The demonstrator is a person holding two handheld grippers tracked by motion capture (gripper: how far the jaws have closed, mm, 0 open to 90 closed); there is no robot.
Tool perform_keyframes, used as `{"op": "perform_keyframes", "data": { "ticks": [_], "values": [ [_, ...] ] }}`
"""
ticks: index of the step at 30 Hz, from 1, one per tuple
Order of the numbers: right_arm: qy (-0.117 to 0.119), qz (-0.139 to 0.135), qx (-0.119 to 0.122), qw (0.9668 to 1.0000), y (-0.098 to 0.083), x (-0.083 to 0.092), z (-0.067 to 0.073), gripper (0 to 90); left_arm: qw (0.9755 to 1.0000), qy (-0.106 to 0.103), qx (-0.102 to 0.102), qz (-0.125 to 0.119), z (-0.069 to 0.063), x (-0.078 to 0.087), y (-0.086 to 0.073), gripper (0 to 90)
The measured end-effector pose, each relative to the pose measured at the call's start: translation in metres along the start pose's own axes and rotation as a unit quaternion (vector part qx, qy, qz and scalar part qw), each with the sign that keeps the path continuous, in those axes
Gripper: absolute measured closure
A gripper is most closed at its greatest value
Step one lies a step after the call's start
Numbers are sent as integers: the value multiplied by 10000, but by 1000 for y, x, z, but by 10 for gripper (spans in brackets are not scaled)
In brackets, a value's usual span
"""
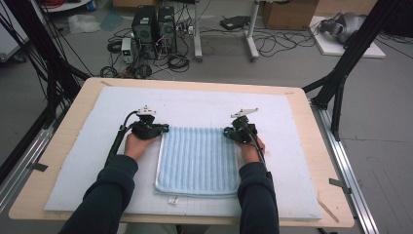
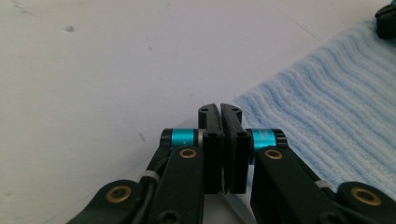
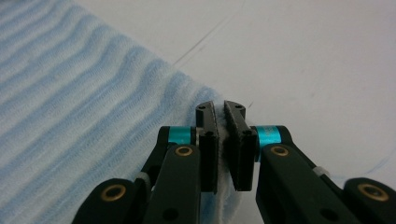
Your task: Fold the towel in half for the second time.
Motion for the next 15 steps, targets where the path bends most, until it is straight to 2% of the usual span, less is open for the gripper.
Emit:
{"op": "perform_keyframes", "data": {
  "ticks": [2,4,7,10,13,15],
  "values": [
    [-125,-158,-41,9998,6,3,-1,845,9997,9,164,-180,3,3,8,873],
    [-317,-297,-33,9991,14,7,-1,845,9992,107,89,-364,3,9,19,873],
    [-503,-618,-96,9968,22,14,-3,845,9973,63,141,-720,3,18,31,873],
    [-346,-804,-170,9960,22,20,-4,845,9975,-3,77,-699,2,23,30,872],
    [-304,-828,-102,9960,20,25,-2,844,9975,-61,-22,-710,-4,28,28,872],
    [-229,-947,-104,9952,18,30,-1,844,9972,-99,-145,-723,-10,33,29,872]
  ]
}}
Point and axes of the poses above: each handheld gripper's, and its own axes: x roughly backward along the jaws, y roughly out of its top, z roughly to its left, the point moved 3 cm from there along -x, roughly forward along the jaws, and after that the axes turned 13 degrees about z, right-handed, at the moved point
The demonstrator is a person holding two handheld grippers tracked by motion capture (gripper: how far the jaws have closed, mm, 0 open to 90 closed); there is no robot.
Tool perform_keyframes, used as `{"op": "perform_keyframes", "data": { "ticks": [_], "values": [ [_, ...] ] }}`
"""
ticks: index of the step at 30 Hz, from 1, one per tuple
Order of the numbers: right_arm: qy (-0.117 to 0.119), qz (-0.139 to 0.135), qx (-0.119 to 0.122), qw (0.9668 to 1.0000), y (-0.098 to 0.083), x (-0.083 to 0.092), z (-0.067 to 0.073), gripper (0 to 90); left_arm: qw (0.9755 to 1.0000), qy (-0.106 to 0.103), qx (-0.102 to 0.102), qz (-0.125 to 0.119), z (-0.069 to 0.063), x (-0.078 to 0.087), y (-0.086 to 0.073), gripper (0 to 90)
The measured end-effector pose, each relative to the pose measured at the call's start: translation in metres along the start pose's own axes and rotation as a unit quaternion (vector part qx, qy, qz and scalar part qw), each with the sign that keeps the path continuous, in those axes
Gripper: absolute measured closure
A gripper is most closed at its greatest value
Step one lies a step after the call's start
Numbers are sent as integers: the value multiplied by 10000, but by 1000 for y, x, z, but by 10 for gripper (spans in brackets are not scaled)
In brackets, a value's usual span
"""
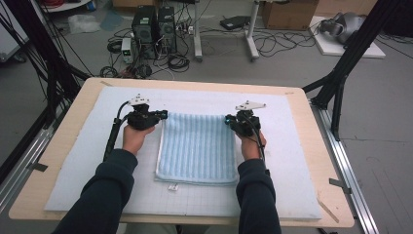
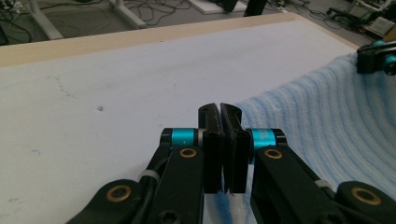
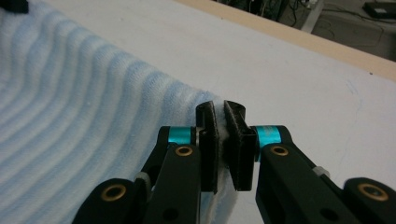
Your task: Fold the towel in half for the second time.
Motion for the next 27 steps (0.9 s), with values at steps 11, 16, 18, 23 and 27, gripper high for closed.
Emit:
{"op": "perform_keyframes", "data": {
  "ticks": [11,16,18,23,27],
  "values": [
    [322,-306,193,9988,-16,36,11,844,9989,-306,-165,-328,-22,27,-21,871],
    [445,-340,304,9980,-29,49,21,844,9974,-468,-168,-530,-34,41,-34,871],
    [471,-391,355,9975,-34,55,25,844,9967,-549,-175,-564,-38,46,-38,871],
    [568,-470,411,9964,-45,65,31,843,9956,-682,-250,-592,-49,54,-47,870],
    [642,-506,433,9957,-53,72,36,842,9952,-706,-320,-597,-53,59,-52,870]
  ]
}}
Point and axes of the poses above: each handheld gripper's, and its own axes: x roughly backward along the jaws, y roughly out of its top, z roughly to its left, the point moved 3 cm from there along -x, roughly forward along the jaws, and after that the axes turned 13 degrees about z, right-handed, at the moved point
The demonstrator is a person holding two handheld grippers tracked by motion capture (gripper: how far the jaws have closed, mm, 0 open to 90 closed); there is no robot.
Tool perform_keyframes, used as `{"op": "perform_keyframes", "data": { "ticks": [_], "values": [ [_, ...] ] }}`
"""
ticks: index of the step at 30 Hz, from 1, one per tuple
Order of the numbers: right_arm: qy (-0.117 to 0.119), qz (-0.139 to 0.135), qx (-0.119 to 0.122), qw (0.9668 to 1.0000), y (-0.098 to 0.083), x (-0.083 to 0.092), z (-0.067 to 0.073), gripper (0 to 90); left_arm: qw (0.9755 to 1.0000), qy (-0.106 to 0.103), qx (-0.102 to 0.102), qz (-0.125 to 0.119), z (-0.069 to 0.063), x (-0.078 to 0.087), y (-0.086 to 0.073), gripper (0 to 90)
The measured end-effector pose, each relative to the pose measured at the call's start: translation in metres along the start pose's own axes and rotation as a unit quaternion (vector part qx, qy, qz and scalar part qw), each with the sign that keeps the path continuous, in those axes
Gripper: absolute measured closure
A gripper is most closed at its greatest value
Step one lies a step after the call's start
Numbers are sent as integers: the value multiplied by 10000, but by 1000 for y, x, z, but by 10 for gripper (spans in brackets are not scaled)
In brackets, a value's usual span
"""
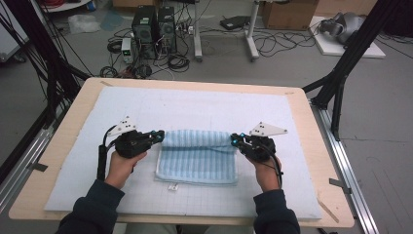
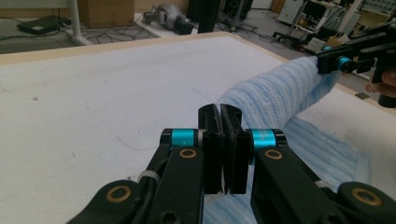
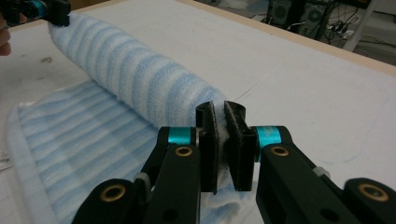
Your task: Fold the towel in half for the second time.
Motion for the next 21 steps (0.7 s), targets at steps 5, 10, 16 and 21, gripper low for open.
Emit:
{"op": "perform_keyframes", "data": {
  "ticks": [5,10,16,21],
  "values": [
    [-1,31,57,10000,-9,4,10,840,10000,-29,-49,37,-5,4,-7,870],
    [82,-44,99,9999,-20,8,19,838,9998,-96,-156,40,-14,11,-14,869],
    [221,-176,231,9993,-35,14,28,834,9996,-191,-198,59,-22,15,-28,868],
    [314,-98,291,9990,-50,10,33,830,9992,-216,-259,216,-25,13,-36,868]
  ]
}}
Point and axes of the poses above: each handheld gripper's, and its own axes: x roughly backward along the jaws, y roughly out of its top, z roughly to its left, the point moved 3 cm from there along -x, roughly forward along the jaws, and after that the axes turned 13 degrees about z, right-handed, at the moved point
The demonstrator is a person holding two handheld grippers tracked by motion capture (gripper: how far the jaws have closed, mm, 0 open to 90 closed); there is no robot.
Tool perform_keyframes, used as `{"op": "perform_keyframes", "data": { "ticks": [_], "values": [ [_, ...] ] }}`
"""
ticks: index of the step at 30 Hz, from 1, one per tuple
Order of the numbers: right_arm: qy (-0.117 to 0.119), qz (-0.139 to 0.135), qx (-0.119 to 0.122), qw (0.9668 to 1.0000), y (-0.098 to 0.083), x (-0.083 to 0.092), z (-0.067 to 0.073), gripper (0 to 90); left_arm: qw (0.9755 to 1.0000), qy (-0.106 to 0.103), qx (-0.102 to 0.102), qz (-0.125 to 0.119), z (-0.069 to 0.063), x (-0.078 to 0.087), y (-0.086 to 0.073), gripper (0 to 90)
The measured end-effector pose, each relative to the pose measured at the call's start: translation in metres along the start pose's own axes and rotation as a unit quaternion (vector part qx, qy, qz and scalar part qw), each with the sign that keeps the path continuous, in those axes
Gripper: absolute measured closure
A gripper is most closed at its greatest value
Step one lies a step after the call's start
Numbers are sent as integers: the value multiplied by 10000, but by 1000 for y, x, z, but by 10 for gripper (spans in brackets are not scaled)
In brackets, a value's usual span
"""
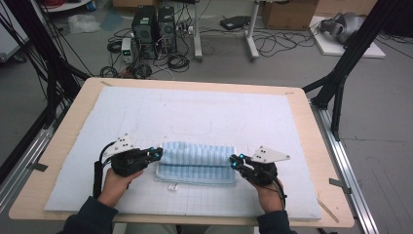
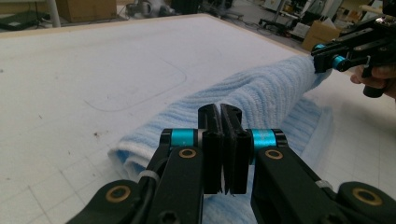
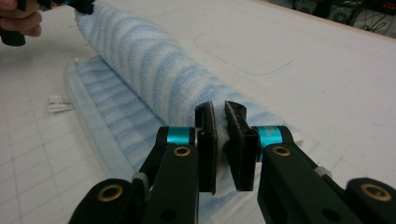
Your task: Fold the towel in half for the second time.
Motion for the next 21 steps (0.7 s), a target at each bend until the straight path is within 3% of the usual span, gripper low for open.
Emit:
{"op": "perform_keyframes", "data": {
  "ticks": [6,7,10,14,19,21],
  "values": [
    [33,44,147,9999,-3,2,5,786,9999,-122,46,69,-4,2,-7,861],
    [97,40,125,9999,-4,3,6,746,9998,-155,55,64,-4,3,-7,837],
    [193,-59,-12,9998,-4,7,6,626,9997,-123,213,-95,-5,8,-3,640],
    [27,-341,-187,9992,2,18,4,593,9995,89,204,-238,-2,12,2,609],
    [-198,169,-90,9996,0,1,9,646,9995,213,208,120,3,-3,-3,642],
    [-165,356,-123,9992,-2,-10,9,651,9990,258,160,323,2,-11,-5,667]
  ]
}}
Point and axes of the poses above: each handheld gripper's, and its own axes: x roughly backward along the jaws, y roughly out of its top, z roughly to its left, the point moved 3 cm from there along -x, roughly forward along the jaws, and after that the axes turned 13 degrees about z, right-handed, at the moved point
